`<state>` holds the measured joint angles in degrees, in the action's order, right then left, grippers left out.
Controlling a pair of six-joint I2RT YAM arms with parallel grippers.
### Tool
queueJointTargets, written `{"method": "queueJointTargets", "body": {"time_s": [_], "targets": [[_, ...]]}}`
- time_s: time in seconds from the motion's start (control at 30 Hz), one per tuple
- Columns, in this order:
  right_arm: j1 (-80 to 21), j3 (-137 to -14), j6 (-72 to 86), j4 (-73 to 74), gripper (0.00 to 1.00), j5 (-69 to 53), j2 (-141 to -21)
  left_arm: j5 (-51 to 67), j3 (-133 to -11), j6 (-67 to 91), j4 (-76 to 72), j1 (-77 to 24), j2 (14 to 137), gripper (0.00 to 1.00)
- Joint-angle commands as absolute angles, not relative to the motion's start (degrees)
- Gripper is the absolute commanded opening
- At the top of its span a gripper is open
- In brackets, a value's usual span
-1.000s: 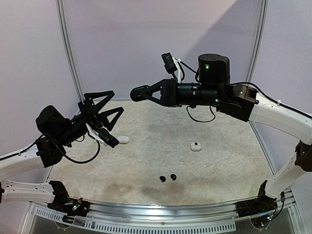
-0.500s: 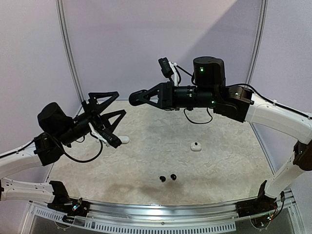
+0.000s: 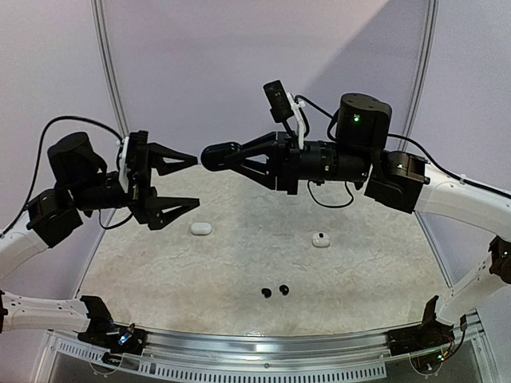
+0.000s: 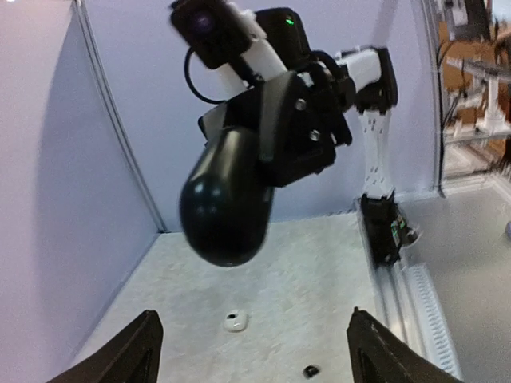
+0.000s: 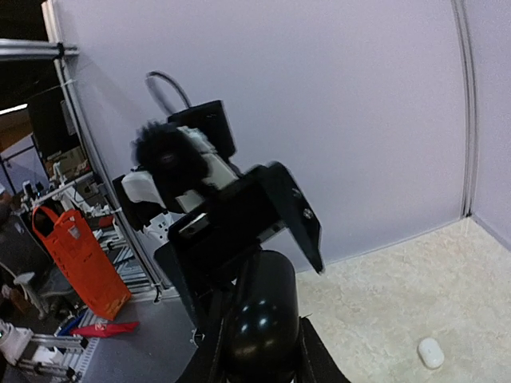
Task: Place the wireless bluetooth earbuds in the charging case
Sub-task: Pass from the right arm to the left
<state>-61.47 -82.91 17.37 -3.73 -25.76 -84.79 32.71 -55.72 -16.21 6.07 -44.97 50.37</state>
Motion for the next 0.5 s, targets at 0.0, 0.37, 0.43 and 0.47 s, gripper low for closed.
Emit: {"method": "queueJointTargets", "body": {"time_s": [0.0, 0.37, 0.43, 0.47], "targets": [[-62.0, -81.7, 8.0, -8.3, 0.0, -30.6, -82.6, 43.3, -52.4, 16.8, -10.0, -41.9, 53.4, 0.79], [-62.1, -81.7, 4.9, -9.7, 0.0, -31.1, -83.6, 45.7, -51.7, 21.1, -22.0, -43.0, 56.2, 0.73], [-62.1, -81.7, 5.0, -9.8, 0.0, -30.9, -83.8, 45.7, -51.8, 20.5, -23.1, -44.0, 56.8, 0.73], [-62.1, -81.7, 5.0, -10.0, 0.0, -30.9, -83.9, 45.3, -51.9, 20.3, -23.4, -44.6, 57.0, 0.72]]}}
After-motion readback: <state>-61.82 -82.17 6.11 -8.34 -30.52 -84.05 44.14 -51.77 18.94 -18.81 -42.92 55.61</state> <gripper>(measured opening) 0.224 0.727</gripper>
